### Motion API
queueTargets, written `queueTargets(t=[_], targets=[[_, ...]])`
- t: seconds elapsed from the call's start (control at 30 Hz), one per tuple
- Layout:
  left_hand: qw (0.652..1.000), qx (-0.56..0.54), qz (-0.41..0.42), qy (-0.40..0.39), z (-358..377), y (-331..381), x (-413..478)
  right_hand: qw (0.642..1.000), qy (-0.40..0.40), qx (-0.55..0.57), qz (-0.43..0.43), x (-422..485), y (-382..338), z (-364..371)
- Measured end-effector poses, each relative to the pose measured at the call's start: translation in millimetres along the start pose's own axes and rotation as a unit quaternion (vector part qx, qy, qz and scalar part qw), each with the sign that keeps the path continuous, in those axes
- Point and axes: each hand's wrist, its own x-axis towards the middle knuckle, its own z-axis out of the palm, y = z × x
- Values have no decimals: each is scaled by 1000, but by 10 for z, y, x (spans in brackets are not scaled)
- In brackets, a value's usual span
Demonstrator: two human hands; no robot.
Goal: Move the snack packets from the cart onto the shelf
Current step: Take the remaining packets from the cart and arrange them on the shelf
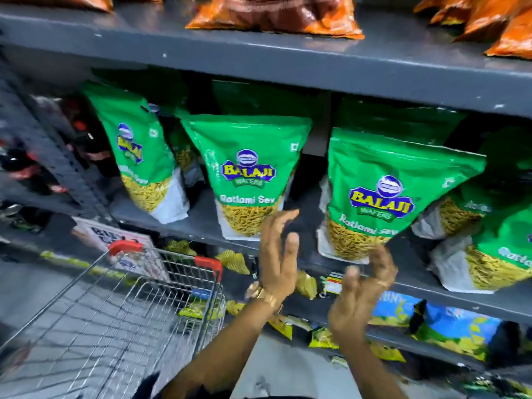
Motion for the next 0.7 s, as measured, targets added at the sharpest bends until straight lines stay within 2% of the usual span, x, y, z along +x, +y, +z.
queueTargets(t=[0.03, 0.1, 0.17, 0.2, 0.37, 0.43, 0.57, 0.7], targets=[[998, 30, 37, 31, -148, -61, 9, 998, -70, 0, -7, -162, -32, 82], [991, 52, 29, 123, -368, -110, 108, 986, -168, 7, 4, -339, -105, 312], [979, 30, -49, 195, -502, -194, 294, 978, -206, 20, 34, -307, -119, 584], [974, 11, -98, 205, -552, -292, 410, 977, -201, 31, 57, -216, -117, 733], [941, -139, -284, 117, -747, -729, 956, 974, -118, 42, 188, 543, 97, 1362], [933, -176, -300, 93, -743, -721, 1112, 963, -118, 78, 228, 699, 213, 1468], [919, -246, -307, 32, -685, -601, 1206, 927, -170, 185, 279, 679, 269, 1609], [918, -248, -307, 35, -559, -640, 1169, 927, -134, 197, 290, 622, 450, 1668]])
